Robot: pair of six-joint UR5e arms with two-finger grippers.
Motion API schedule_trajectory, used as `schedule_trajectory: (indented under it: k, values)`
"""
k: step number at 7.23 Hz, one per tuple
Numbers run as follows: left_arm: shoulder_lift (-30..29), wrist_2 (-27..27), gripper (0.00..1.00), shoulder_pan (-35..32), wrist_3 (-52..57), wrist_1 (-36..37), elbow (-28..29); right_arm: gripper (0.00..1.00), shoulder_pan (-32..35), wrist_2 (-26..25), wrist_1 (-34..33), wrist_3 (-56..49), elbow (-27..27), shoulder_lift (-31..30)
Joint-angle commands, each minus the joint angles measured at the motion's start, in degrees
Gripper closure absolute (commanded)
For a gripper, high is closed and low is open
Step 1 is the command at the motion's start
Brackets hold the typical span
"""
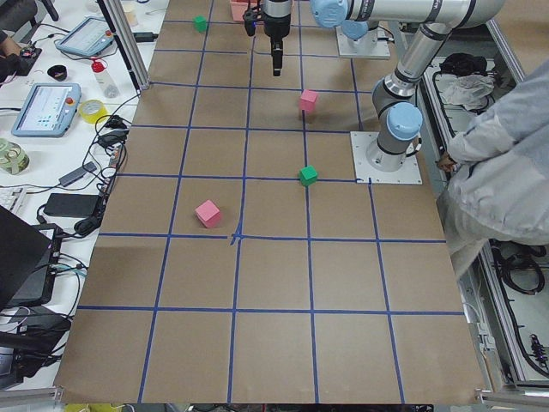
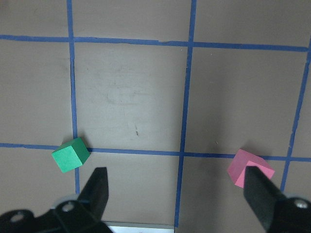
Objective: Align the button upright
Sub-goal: 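Lift the button out of the pink bin with the right gripper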
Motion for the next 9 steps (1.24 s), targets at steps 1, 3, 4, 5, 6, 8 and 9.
schedule_trajectory:
  k: [1,3,4,5,6,8,9]
  values:
    - [0.0,-0.07,0.0,0.01,0.0,0.06,0.0,1.0,11.63,-0.02,1.3,12.73,-0.6,-1.38]
    - [0.0,0.02,0.0,0.09,0.0,0.06,0.0,1.0,26.2,-1.95,0.78,26.96,-0.34,-0.95]
    - [0.0,0.02,0.0,0.09,0.0,-0.03,-0.09,1.0,32.98,-1.35,0.08,34.88,-0.25,-0.51]
    - [0.0,-0.07,0.0,0.09,0.0,-0.12,-0.09,1.0,38.53,-1.6,-1.24,39.74,0.1,1.5]
    - [0.0,-0.07,0.0,0.09,0.09,-0.03,-0.09,1.0,41.72,-1.17,-6.73,42.83,0.19,4.39]
    - [0.0,-0.07,0.0,0.18,0.09,0.06,-0.09,1.0,48.48,-1.6,-17.71,48.21,0.19,11.24]
    - [0.0,-0.07,0.0,0.18,0.09,0.06,-0.09,1.0,51.74,-3.96,-20.12,51.45,0.19,15.36]
